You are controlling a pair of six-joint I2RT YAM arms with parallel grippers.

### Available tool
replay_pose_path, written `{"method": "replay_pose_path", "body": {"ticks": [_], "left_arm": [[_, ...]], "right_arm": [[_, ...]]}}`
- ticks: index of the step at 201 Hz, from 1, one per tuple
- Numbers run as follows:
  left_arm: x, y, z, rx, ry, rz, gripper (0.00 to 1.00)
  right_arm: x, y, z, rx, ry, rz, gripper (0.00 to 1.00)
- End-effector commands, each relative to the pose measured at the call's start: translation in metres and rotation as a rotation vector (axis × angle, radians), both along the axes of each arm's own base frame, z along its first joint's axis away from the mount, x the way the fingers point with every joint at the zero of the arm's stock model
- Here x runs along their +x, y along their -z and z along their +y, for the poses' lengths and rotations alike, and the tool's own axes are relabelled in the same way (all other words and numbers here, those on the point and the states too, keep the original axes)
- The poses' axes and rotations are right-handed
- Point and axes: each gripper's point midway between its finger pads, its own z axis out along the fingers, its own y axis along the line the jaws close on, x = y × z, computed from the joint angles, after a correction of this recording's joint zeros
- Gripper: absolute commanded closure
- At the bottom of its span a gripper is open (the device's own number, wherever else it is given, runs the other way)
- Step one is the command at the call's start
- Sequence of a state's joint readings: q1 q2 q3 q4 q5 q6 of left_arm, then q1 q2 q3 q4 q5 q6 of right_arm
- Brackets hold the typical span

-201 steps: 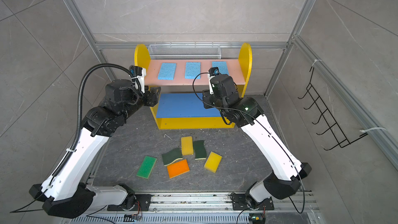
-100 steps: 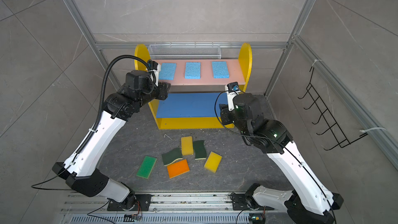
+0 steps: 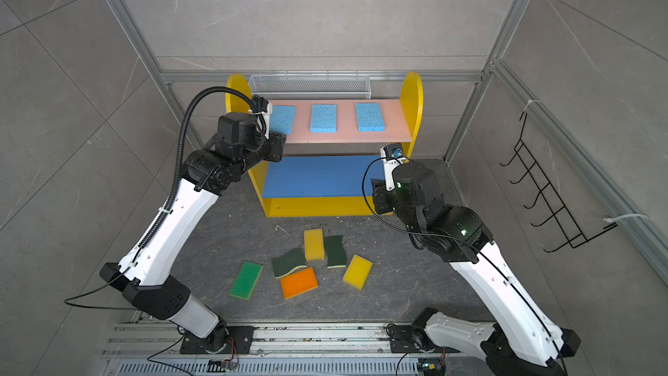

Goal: Place and organize the cleaning sponges onto the shelf

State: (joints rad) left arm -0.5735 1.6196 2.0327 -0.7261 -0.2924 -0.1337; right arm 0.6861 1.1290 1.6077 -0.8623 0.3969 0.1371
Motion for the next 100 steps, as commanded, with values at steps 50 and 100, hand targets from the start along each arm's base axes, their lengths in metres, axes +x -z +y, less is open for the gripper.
{"method": "replay_pose_path", "body": {"ticks": [50, 100], "left_arm": [[0.012, -0.013, 0.005, -0.006, -0.044, -0.050, 0.54], [0.019, -0.011, 0.001, -0.028, -0.047, -0.052, 0.56]], "right_arm": [[-0.008, -0.005, -0.011, 0.004, 0.021, -0.022, 0.51], [-0.008, -0.001, -0.011, -0.002, 0.020, -0.013, 0.51]]}}
